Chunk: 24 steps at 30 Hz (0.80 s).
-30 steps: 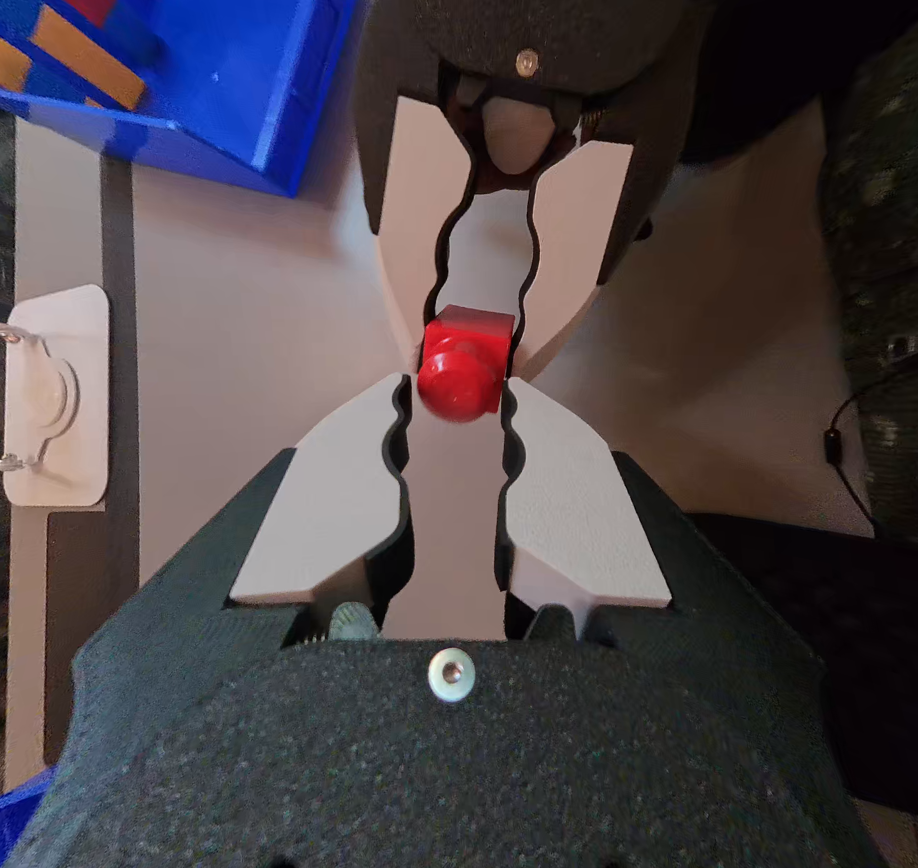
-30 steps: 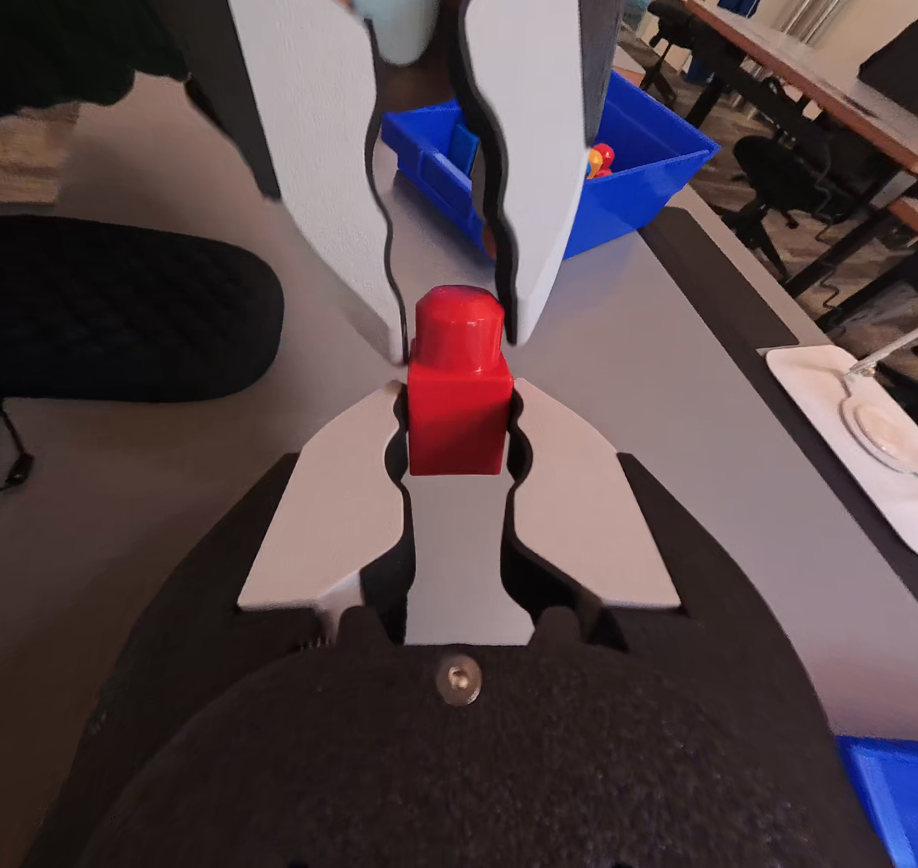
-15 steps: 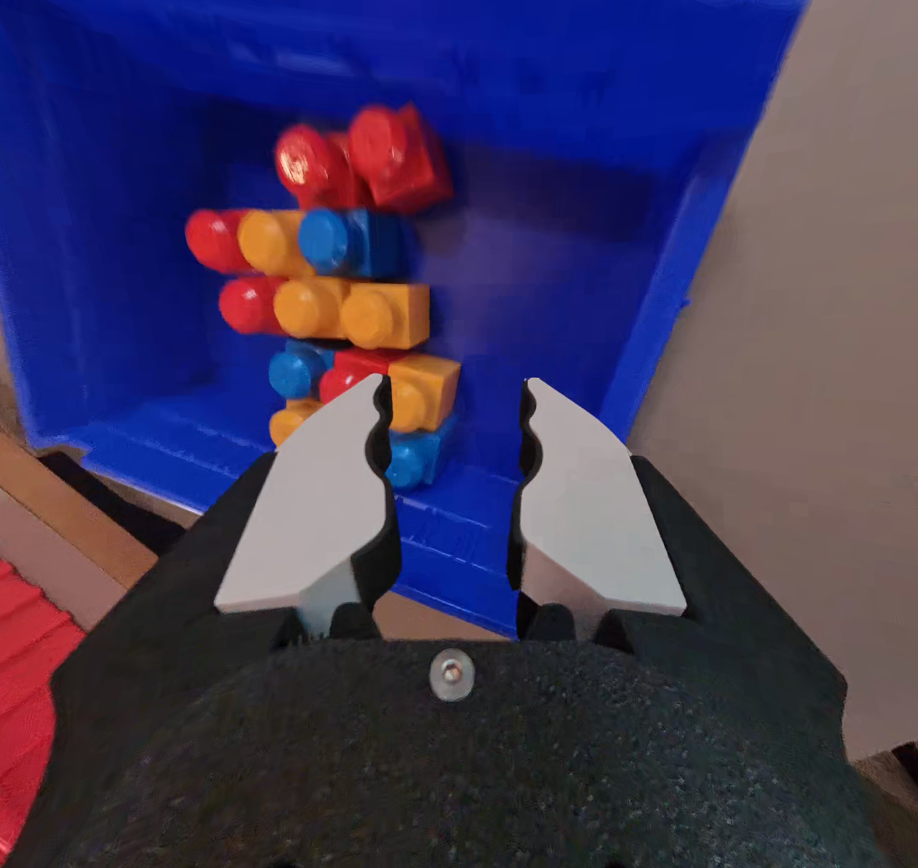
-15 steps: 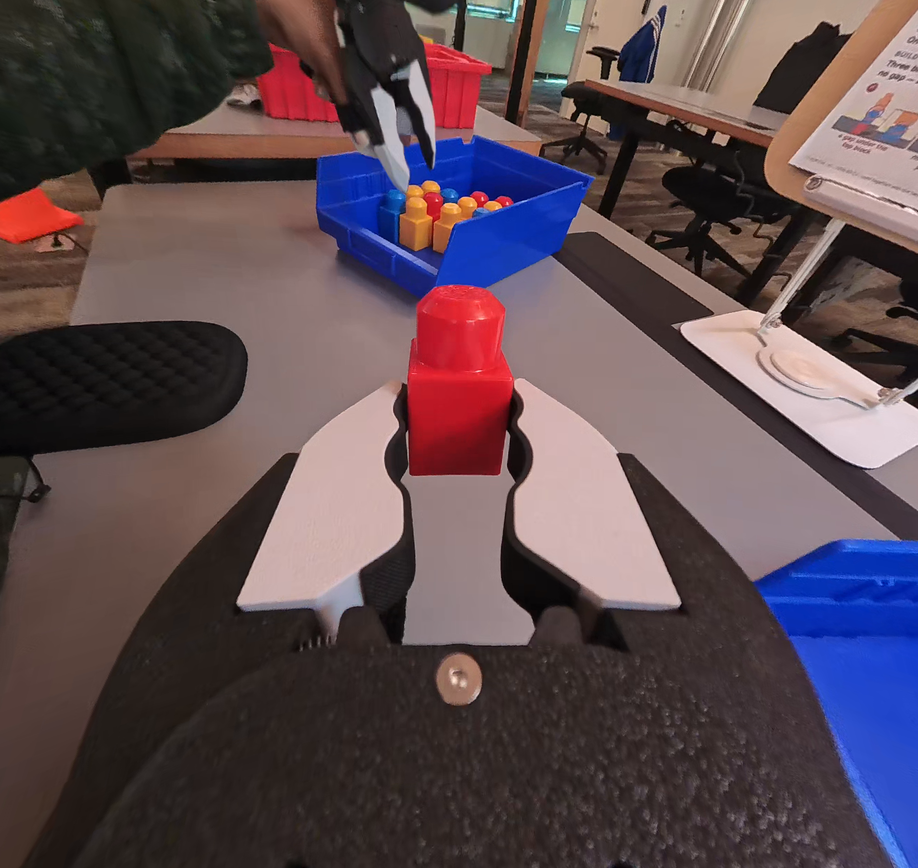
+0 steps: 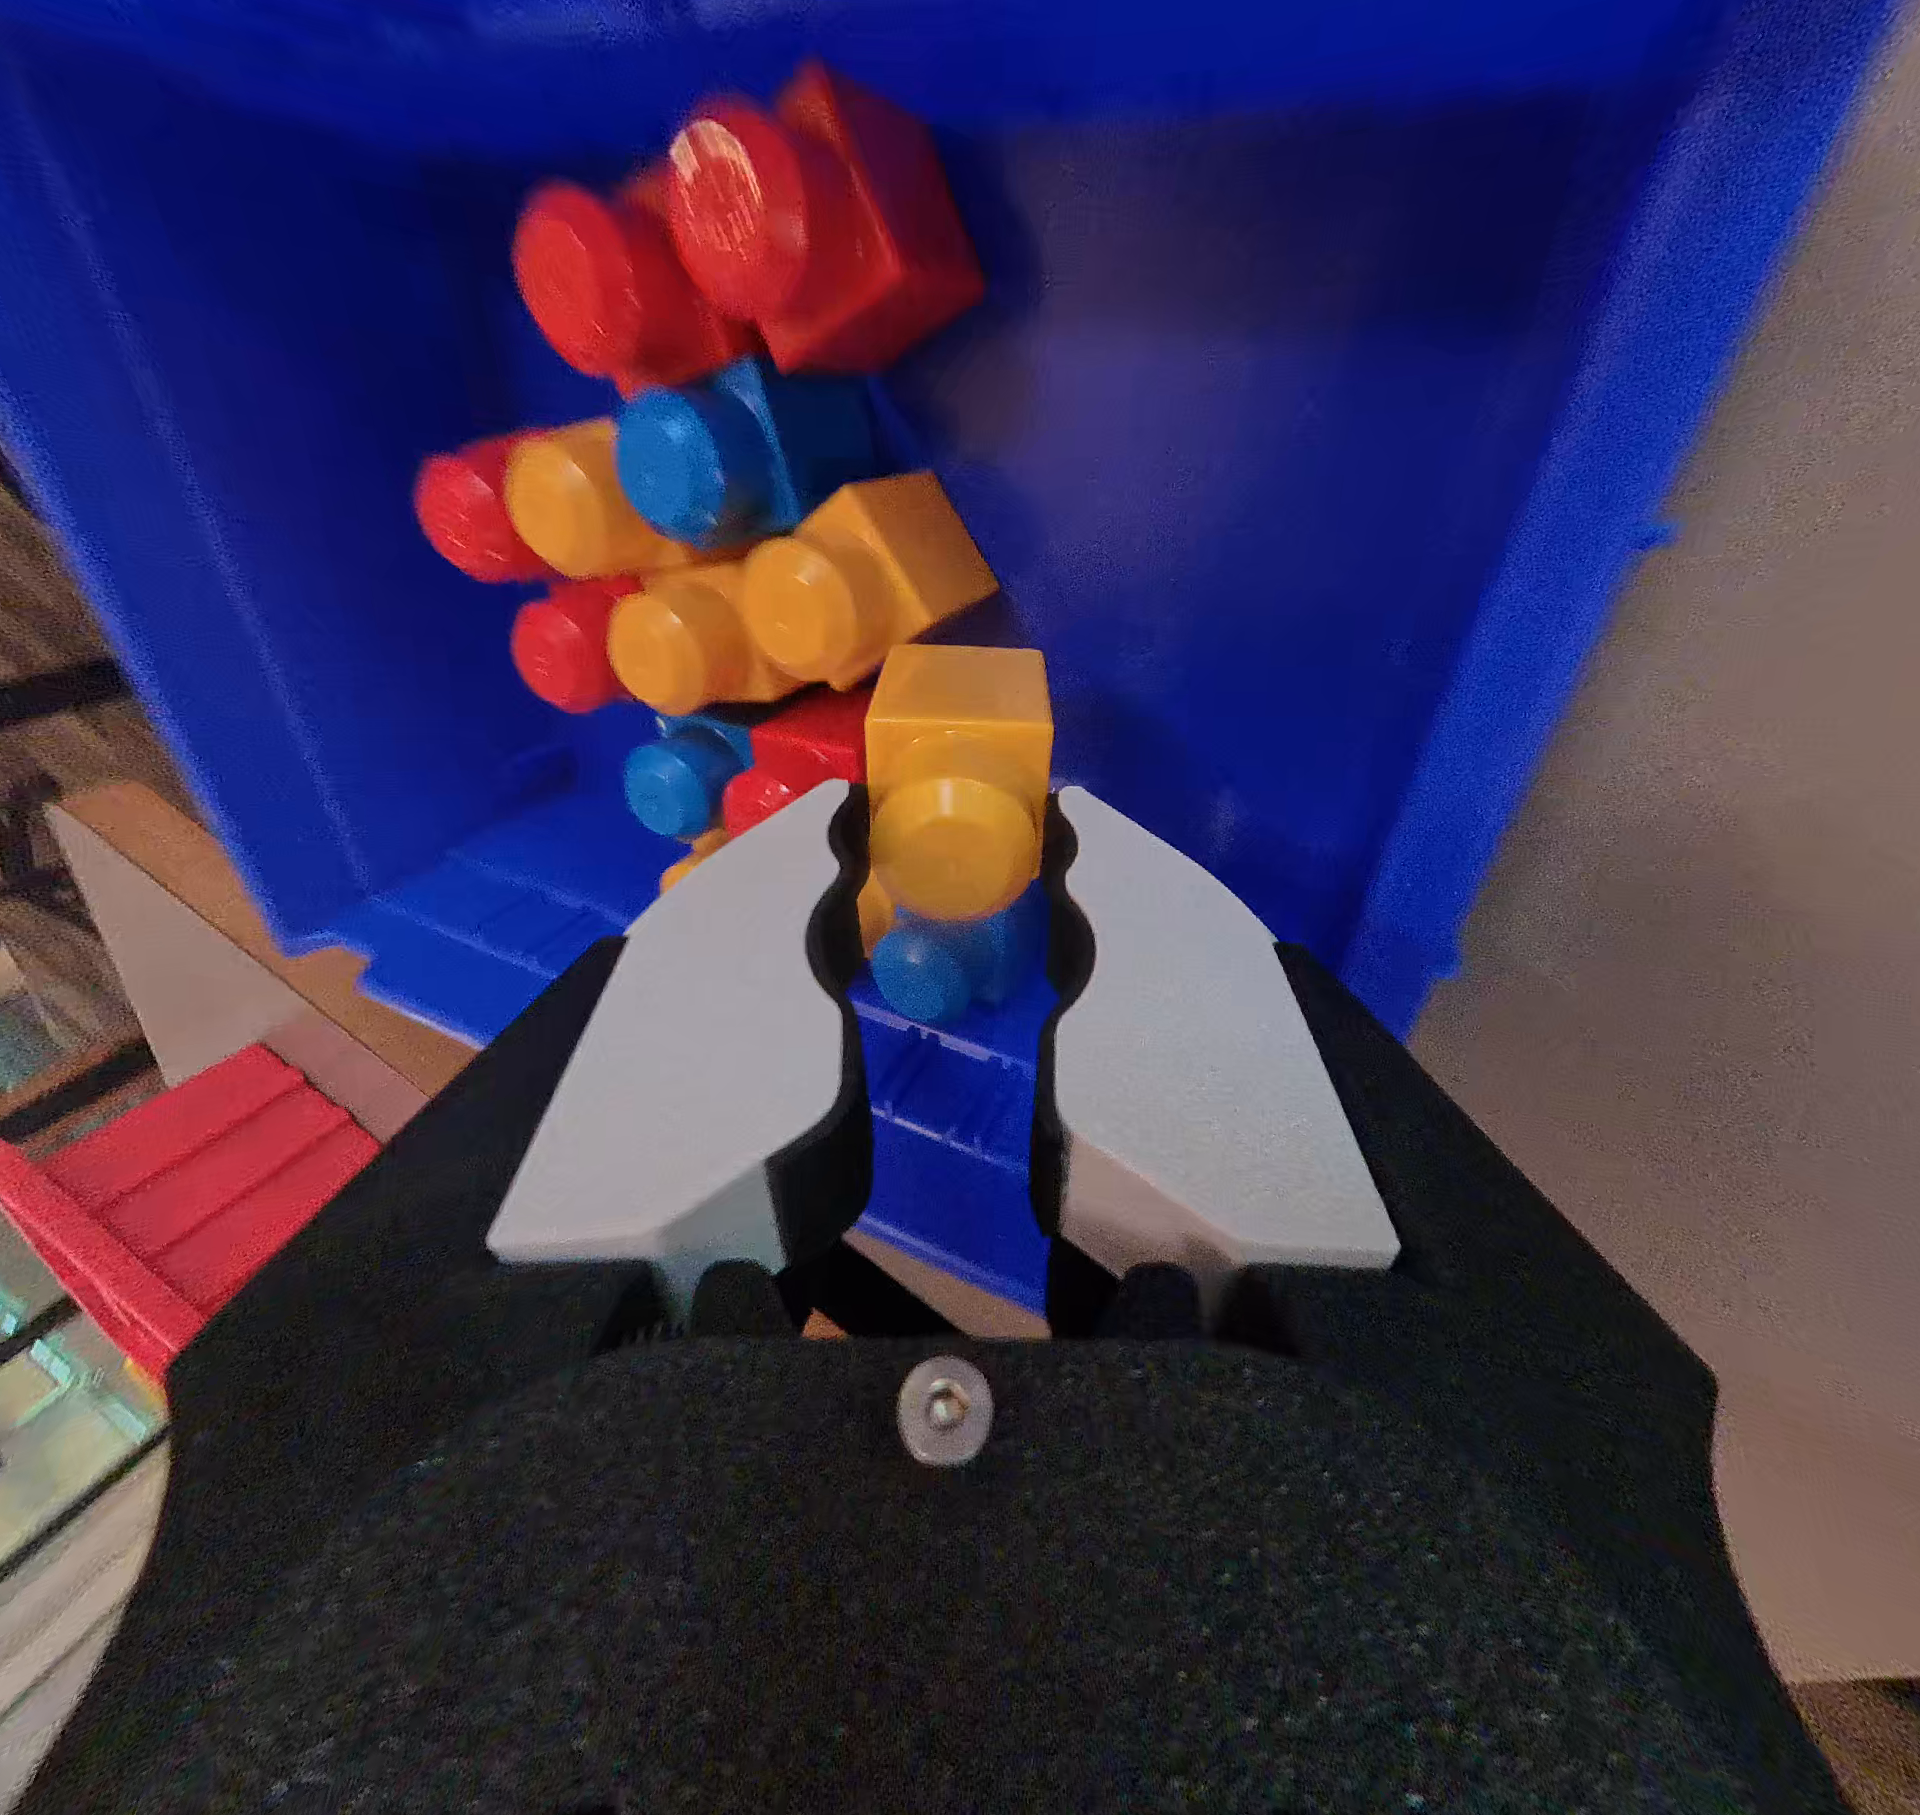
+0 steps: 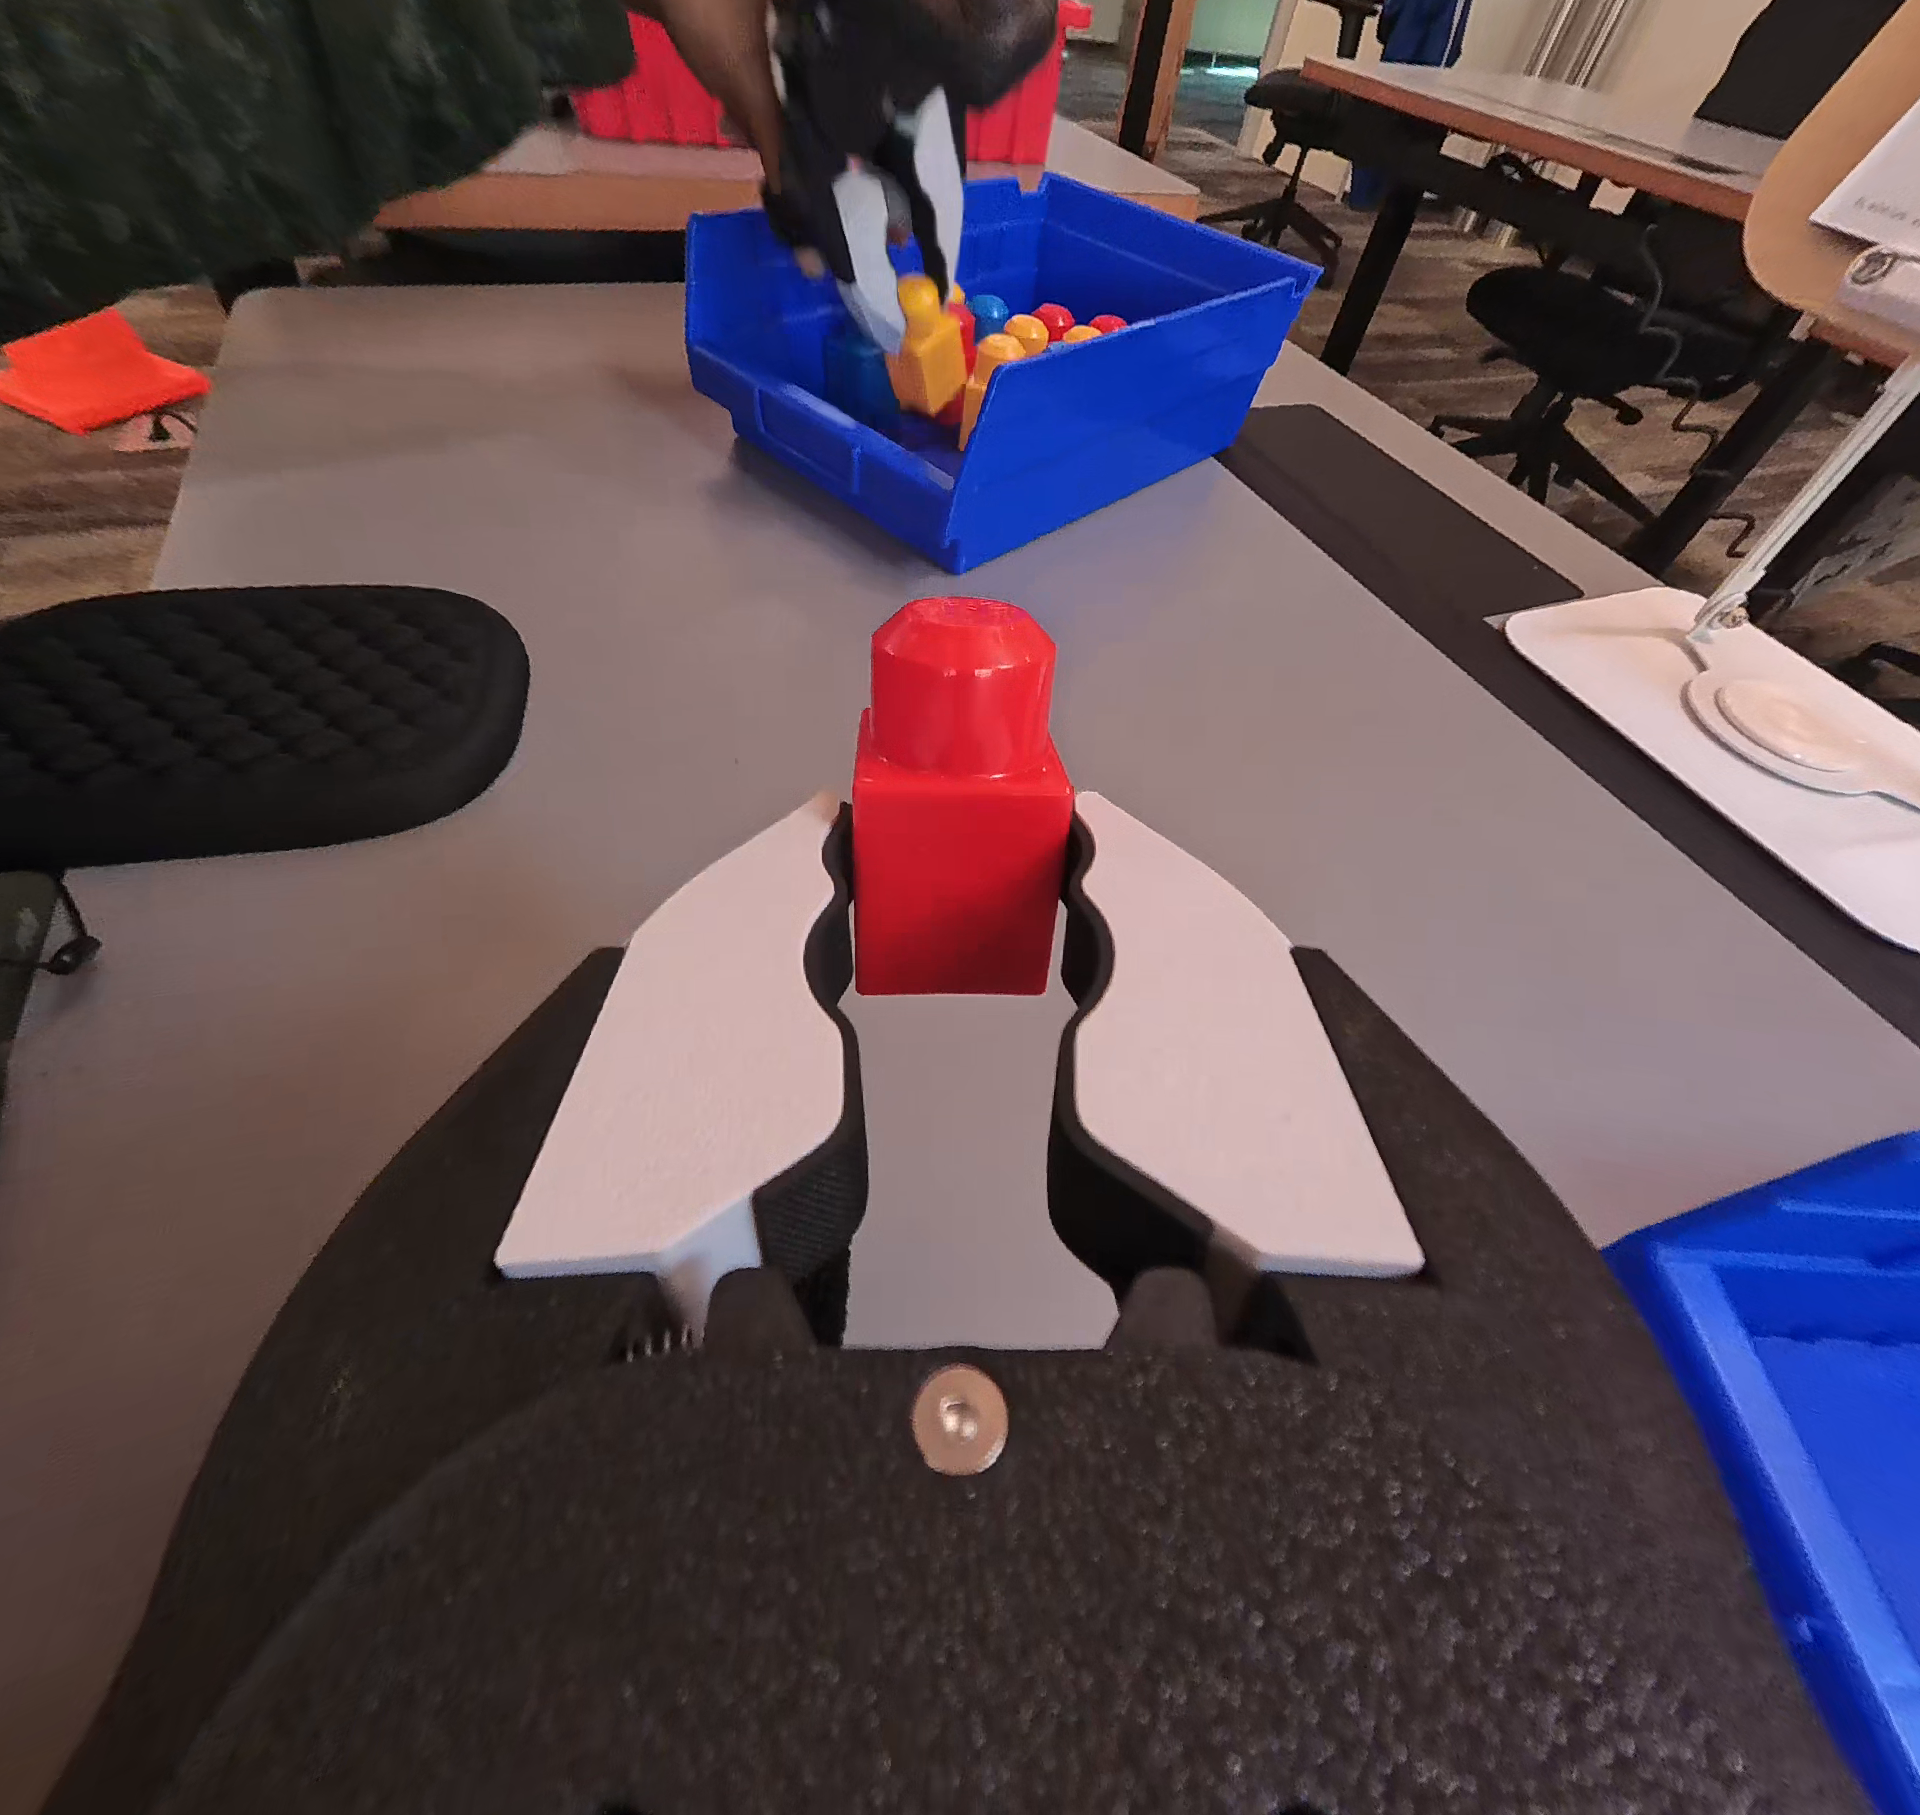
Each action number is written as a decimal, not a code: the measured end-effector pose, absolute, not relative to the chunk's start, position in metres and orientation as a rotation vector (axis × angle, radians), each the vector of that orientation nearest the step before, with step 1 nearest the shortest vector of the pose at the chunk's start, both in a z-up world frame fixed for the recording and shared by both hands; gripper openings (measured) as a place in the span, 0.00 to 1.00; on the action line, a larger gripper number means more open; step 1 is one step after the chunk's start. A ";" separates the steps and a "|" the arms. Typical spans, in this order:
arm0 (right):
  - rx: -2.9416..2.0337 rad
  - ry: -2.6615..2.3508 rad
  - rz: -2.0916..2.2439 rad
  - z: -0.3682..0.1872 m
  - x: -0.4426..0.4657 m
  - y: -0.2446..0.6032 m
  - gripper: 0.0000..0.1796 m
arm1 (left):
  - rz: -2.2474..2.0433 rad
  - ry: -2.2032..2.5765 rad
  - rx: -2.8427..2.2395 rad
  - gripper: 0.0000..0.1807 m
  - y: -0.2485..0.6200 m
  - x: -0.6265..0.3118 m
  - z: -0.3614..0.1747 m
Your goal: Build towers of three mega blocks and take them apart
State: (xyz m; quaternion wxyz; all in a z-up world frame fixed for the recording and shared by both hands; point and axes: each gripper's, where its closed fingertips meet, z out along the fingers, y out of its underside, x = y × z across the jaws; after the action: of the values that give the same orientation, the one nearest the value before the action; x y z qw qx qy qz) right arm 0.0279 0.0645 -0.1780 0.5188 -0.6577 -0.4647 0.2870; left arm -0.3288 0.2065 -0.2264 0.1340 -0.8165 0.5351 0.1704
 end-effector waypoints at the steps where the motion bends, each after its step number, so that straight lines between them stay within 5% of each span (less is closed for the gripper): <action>1: -1.584 -1.121 0.676 -0.180 0.028 0.065 0.21 | 0.434 1.538 -2.312 0.18 0.202 -0.315 -0.210; 8: -1.640 -1.186 0.559 -0.201 0.022 0.069 0.21 | -0.064 1.729 -1.820 0.18 0.119 -0.179 -0.135; 24: -1.603 -1.409 0.406 -0.230 -0.010 0.041 0.20 | -0.443 2.019 -1.430 0.17 0.034 -0.032 -0.187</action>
State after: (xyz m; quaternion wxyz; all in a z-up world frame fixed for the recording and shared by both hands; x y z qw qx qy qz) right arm -0.0097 0.0410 -0.2299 0.4660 -0.6528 -0.5739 0.1654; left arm -0.0322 0.0345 -0.1871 0.3090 -0.5413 0.7638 -0.1678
